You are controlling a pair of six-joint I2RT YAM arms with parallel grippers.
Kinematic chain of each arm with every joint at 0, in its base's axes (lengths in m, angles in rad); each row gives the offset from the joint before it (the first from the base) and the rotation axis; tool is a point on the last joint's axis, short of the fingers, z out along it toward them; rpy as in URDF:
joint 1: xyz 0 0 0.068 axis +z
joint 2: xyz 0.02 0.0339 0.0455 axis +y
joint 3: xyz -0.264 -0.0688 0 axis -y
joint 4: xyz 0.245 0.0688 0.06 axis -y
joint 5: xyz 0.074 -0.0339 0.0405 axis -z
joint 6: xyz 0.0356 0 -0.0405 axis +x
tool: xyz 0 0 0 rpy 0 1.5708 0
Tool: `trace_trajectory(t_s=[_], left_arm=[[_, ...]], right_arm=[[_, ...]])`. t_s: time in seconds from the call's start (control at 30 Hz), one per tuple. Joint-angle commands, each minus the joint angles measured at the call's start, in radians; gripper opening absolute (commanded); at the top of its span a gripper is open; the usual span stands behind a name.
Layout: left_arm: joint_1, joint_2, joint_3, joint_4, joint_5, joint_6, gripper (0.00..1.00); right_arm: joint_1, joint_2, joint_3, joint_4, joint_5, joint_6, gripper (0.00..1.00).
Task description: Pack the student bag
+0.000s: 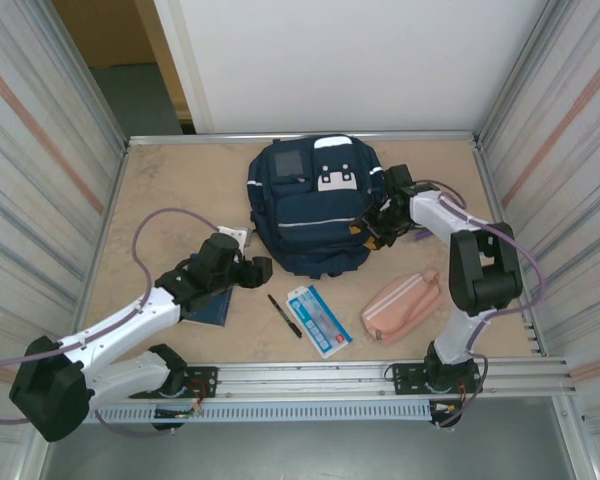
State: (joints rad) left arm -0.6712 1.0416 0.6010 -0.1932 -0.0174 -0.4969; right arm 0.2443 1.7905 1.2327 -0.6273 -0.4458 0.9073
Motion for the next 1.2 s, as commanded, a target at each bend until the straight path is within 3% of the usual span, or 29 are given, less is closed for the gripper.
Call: trace_trajectory(t_s=[0.0,0.07,0.23,0.47,0.6,0.73,0.9,0.97,1.17], left_arm=[[0.005,0.014,0.024,-0.025,0.014,0.013,0.66],[0.005,0.026,0.04,-0.034,-0.002,0.016,0.66],[0.005,0.081,0.088,-0.026,-0.017,0.018,0.66],[0.012,0.23,0.231,-0.056,-0.081,0.01,0.66],[0.017,0.344,0.361,-0.091,-0.068,0.036,0.66],[0.041,0.465,0.441,-0.081,-0.062,0.014,0.66],[0.074,0.559,0.454,-0.021,-0.057,-0.034,0.66],[0.084,0.591,0.456,0.0,-0.024,-0.034,0.66],[0.084,0.63,0.456,0.05,0.096,-0.023,0.63]], right_arm=[[0.011,0.06,0.07,0.05,-0.006,-0.004,0.42],[0.008,0.096,0.087,0.063,0.035,-0.024,0.36],[0.008,0.133,0.089,0.108,-0.046,-0.063,0.19],[0.008,0.048,0.0,0.167,-0.099,-0.081,0.01],[0.015,0.02,-0.046,0.238,-0.101,-0.077,0.02],[-0.018,0.025,-0.073,0.303,-0.034,-0.076,0.28],[-0.073,0.059,-0.142,0.466,-0.054,-0.063,0.36],[-0.088,0.081,-0.141,0.482,-0.05,-0.065,0.36],[-0.075,0.064,-0.139,0.523,-0.146,-0.058,0.11]])
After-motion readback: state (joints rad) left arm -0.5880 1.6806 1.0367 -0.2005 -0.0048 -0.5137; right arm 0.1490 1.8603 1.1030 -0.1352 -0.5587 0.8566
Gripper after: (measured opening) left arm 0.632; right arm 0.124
